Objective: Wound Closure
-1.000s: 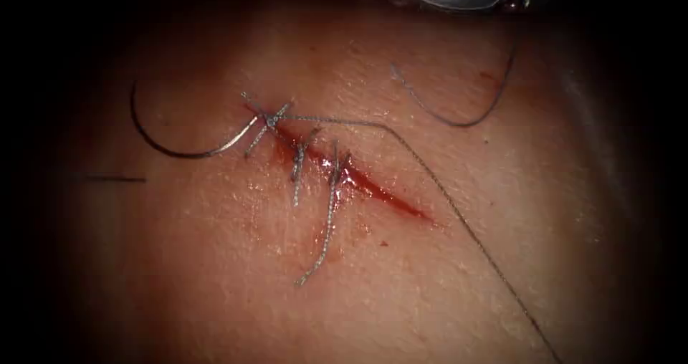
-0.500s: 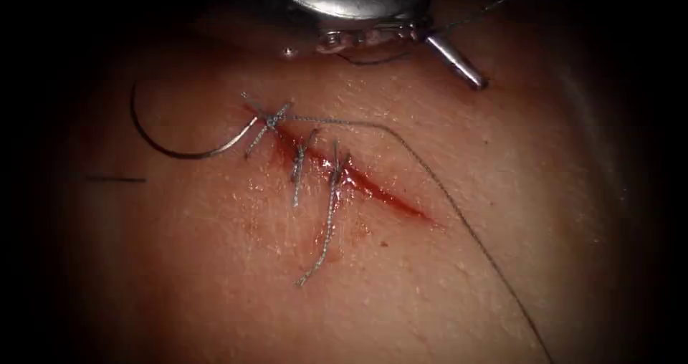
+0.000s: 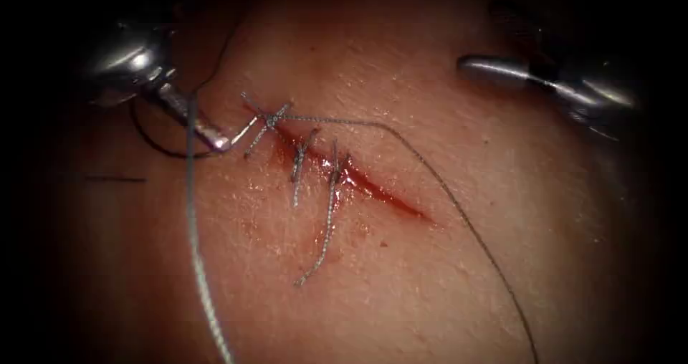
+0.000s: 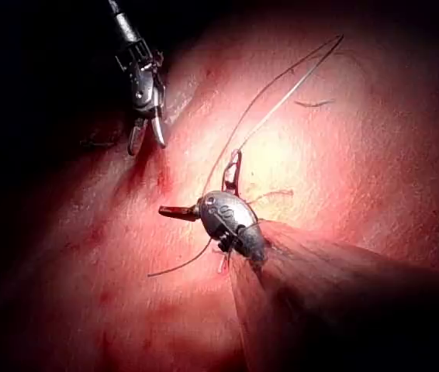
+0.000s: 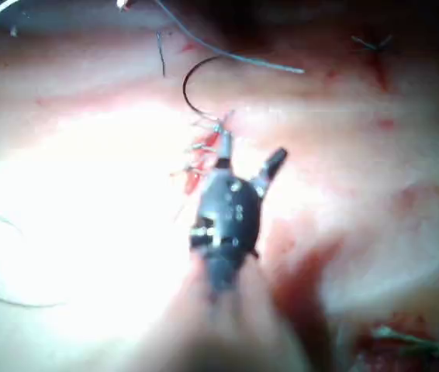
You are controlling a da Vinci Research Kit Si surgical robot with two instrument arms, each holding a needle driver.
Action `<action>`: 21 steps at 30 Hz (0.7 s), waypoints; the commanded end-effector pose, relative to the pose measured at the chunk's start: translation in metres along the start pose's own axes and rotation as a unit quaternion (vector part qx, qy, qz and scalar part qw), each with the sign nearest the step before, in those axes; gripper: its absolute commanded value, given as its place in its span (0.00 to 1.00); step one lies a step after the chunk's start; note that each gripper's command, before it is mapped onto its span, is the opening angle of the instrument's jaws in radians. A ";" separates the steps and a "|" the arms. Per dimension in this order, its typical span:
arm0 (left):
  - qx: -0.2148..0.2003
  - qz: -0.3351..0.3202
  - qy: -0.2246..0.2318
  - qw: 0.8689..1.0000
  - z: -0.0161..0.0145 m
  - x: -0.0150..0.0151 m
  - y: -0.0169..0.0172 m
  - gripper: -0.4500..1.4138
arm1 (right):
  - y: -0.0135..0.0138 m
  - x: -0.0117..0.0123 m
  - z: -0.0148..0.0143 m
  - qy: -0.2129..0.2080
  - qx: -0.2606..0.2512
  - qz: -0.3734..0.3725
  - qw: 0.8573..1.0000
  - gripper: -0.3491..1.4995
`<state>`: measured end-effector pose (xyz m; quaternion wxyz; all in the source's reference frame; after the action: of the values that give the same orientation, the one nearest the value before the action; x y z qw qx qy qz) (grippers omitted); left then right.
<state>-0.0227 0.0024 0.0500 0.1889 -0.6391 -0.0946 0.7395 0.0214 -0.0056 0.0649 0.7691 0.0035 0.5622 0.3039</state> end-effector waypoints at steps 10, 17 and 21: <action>-0.023 0.061 -0.104 0.992 -0.0079 -0.0072 0.0092 0.90 | -0.0047 -0.0030 0.0027 -0.004 0.024 -0.015 1.000 0.88; 0.014 0.098 -0.141 0.985 -0.0070 -0.0166 0.0094 0.85 | -0.0055 -0.0029 0.0031 -0.004 0.026 -0.016 1.000 0.88; 0.024 0.099 -0.144 0.984 -0.0043 -0.0187 0.0073 0.84 | -0.0064 -0.0027 0.0035 0.000 0.035 -0.017 0.999 0.87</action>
<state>-0.0176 -0.0113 0.0636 0.1129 -0.5266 -0.0346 0.8419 0.0262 -0.0103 0.0659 0.7745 0.0184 0.5713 0.2712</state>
